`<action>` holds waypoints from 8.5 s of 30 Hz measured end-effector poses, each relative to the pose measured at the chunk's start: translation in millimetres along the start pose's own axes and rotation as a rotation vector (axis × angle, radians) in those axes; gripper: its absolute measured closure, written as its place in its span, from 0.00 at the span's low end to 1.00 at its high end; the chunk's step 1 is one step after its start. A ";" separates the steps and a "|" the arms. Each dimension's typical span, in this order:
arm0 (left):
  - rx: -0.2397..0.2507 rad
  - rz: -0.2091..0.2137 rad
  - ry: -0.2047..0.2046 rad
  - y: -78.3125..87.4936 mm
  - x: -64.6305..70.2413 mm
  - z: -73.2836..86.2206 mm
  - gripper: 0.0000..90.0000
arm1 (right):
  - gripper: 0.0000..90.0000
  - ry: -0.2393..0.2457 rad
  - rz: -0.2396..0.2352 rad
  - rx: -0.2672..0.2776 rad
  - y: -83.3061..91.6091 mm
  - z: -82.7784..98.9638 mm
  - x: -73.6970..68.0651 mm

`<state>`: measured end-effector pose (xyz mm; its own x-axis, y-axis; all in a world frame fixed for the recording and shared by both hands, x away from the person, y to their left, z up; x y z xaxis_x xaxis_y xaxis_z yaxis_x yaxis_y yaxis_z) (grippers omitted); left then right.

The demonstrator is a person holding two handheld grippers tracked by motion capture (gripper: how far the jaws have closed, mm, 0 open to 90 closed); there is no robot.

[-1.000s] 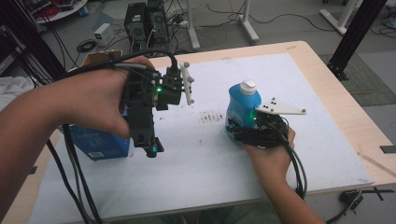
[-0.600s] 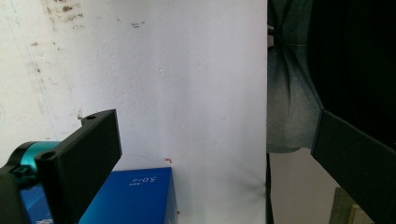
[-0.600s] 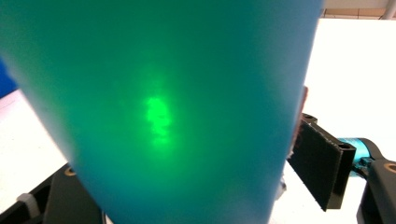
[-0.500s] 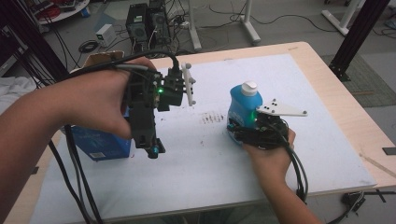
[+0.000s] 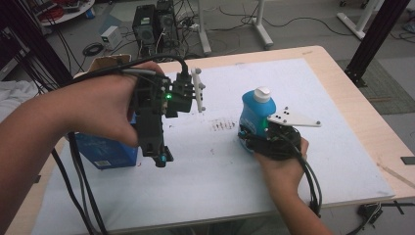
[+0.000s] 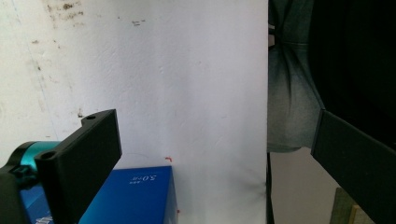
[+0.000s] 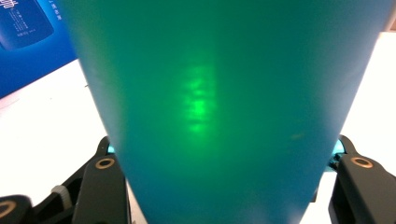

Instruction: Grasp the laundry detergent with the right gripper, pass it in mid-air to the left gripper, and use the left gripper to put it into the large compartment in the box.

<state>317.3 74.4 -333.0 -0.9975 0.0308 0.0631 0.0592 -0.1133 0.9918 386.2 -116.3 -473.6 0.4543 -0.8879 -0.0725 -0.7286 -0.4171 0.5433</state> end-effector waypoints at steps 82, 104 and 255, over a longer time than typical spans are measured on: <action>-0.012 -0.024 -0.002 18.6 -15.3 -20.6 0.02 | 0.51 0.496 -0.714 -0.032 43.4 -25.2 -87.3; -0.013 -0.022 -0.010 13.3 -10.7 -25.4 0.02 | 0.51 0.552 -0.842 -0.043 20.7 -28.4 -138.9; -0.097 -0.036 0.047 25.8 -5.0 -9.9 0.43 | 0.15 0.544 -0.772 -0.028 36.2 -52.5 -123.2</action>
<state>323.5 61.4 -308.9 -0.9997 -0.0102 0.0200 0.0217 -0.2087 0.9777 330.8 -11.8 -401.1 0.9879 -0.1531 -0.0244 -0.1172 -0.8406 0.5287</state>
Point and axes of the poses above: each handheld gripper's, and its own axes: y roughly backward along the jaws, z roughly out of its underside, x roughly to its right, the point moved 9 cm from there along -y, roughly forward along the jaws, and after that the axes turned 11 degrees about -x, right-handed, at the moved point
